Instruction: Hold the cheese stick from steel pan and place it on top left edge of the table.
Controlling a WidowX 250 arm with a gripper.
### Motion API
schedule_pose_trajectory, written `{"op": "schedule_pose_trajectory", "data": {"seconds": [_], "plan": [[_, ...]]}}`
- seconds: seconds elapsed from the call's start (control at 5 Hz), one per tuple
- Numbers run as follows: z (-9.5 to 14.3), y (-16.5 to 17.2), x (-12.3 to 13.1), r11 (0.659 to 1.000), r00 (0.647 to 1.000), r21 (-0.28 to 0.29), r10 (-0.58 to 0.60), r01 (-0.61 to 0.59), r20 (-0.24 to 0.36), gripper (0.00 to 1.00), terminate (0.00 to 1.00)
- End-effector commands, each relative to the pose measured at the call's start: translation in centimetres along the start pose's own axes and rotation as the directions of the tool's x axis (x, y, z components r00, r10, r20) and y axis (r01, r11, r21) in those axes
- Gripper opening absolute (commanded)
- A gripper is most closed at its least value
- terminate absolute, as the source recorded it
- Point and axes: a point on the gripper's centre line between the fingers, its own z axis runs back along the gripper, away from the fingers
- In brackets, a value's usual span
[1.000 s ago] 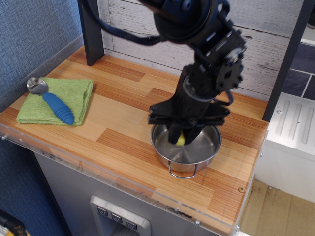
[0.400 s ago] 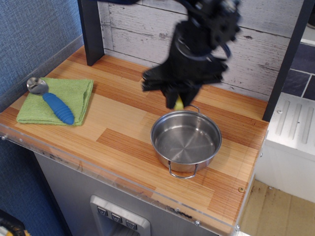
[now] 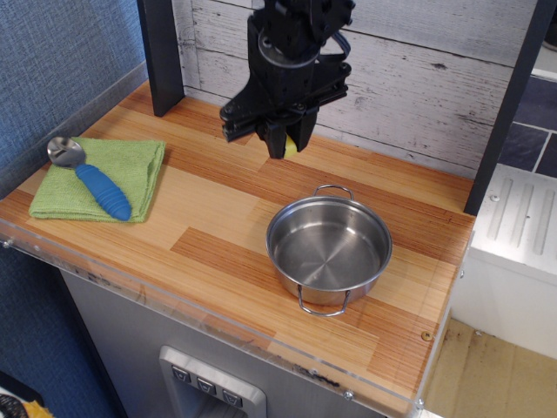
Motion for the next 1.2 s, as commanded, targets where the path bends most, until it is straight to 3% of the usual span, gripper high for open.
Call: {"op": "schedule_pose_trajectory", "data": {"seconds": [0.0, 0.6, 1.0], "plan": [[-2.9, 0.2, 3.9, 0.979, 0.977, 0.028, 0.2, -0.202, 0.079, 0.0, 0.0], [-7.3, 1.2, 8.9, 0.953, 0.953, 0.061, 0.29, -0.296, 0.092, 0.0, 0.0], [-8.3, 1.6, 10.3, 0.949, 0.948, 0.053, 0.303, -0.31, 0.1, 0.0, 0.0]]}}
